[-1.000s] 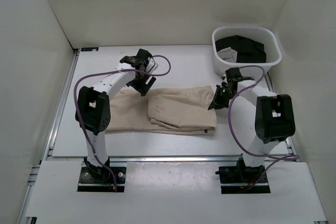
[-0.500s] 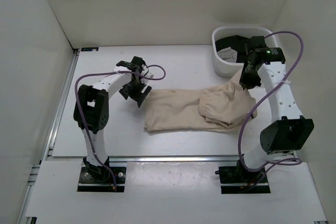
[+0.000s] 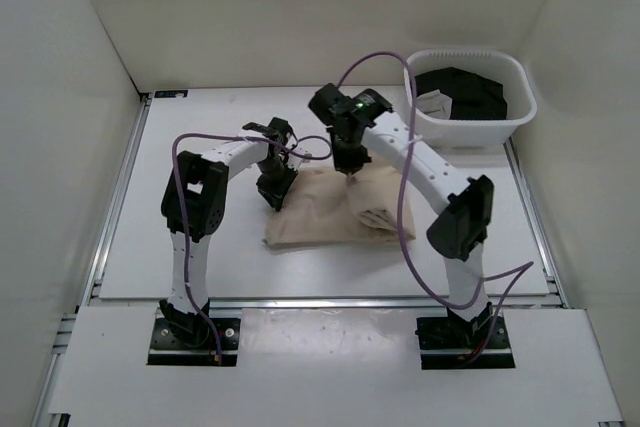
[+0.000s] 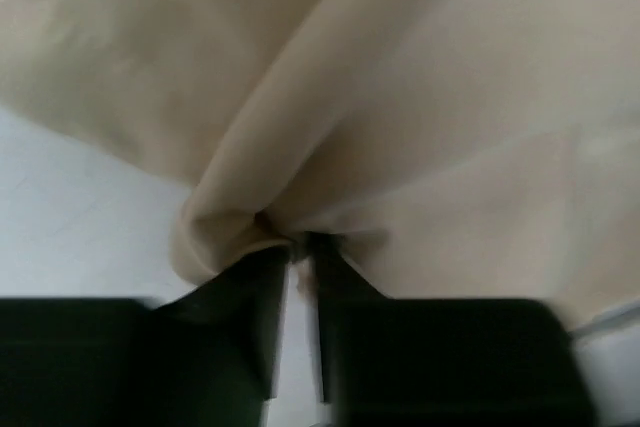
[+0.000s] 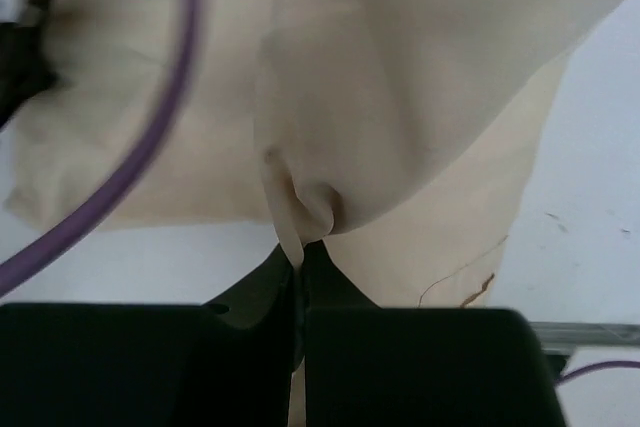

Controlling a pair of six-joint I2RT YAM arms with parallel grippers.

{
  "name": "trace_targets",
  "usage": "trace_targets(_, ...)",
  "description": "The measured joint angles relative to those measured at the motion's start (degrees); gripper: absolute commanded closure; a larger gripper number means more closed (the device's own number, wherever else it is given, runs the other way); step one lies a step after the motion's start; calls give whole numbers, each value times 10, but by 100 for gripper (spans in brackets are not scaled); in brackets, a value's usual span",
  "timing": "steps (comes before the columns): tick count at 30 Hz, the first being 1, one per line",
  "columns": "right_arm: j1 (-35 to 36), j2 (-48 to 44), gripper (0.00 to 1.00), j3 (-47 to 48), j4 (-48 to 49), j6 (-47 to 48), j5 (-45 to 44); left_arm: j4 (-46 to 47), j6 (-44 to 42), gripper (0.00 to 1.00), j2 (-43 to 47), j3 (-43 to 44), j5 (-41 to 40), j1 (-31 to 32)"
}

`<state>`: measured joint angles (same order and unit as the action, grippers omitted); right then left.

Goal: Fold and stack the trousers
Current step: Fold the trousers

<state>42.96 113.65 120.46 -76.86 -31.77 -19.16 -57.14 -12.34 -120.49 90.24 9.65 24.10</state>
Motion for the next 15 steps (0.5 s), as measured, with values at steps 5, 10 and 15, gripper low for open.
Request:
trace_targets(5,59,74,100,130,7,-21,27,19,2,86,4,-21,6,-5)
trace_targets(10,77,73,100,123,29,-38,74,23,3,86,7,-25,4,-8)
trace_targets(15,89,79,100,97,70,-55,108,22,12,78,5,-15,-11,-34)
